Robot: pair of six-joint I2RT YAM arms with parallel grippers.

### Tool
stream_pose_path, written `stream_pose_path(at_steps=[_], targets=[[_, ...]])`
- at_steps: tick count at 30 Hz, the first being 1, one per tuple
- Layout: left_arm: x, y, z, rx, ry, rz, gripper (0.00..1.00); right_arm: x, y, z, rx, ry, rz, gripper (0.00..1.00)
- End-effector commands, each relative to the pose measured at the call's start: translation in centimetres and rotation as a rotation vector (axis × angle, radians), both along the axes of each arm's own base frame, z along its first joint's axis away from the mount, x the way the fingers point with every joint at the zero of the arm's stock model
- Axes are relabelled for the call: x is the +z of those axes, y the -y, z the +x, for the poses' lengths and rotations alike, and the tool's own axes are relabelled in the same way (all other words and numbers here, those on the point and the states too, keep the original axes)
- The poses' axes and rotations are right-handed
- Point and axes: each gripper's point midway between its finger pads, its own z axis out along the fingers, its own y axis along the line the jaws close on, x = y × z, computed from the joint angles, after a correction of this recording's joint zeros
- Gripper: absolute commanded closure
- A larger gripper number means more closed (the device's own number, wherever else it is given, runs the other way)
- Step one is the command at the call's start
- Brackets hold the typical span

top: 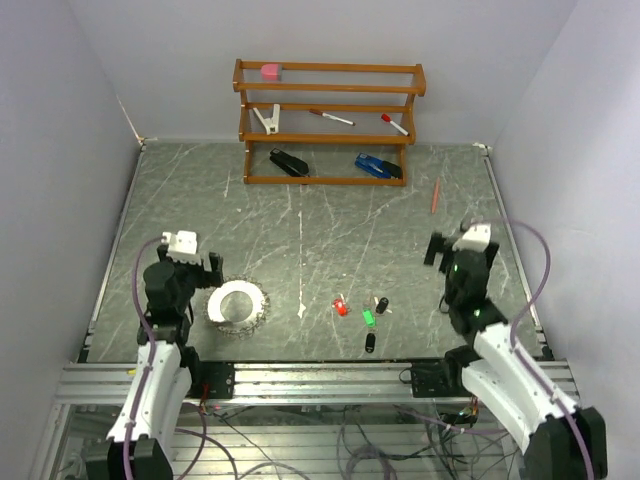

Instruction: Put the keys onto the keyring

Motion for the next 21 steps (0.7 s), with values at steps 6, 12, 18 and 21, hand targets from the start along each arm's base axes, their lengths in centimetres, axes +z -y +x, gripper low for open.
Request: stream_pose_path(at_steps=[6,12,18,21], targets=[[8.6,3.7,1.9,-0.348,0.024,0.155,0.07,4.6,-4.5,7.4,0.07,-0.011,0.19,0.0],[10.3,4.7,0.1,-0.472,-0.089,0.19,0.16,2.7,-18.6,8.7,0.617,-0.291,0.281,0.0],[10.7,2.6,-1.5,-0.424,-0.162,0.327,0.08,2.7,-31.5,4.2,1.094,-0.346,0.233,0.0],[10.3,2.6,-2.3,-0.412,-0.184,0.301,0.08,1.8,-36.0,2.4,1.251,-0.371,0.274,0.01]])
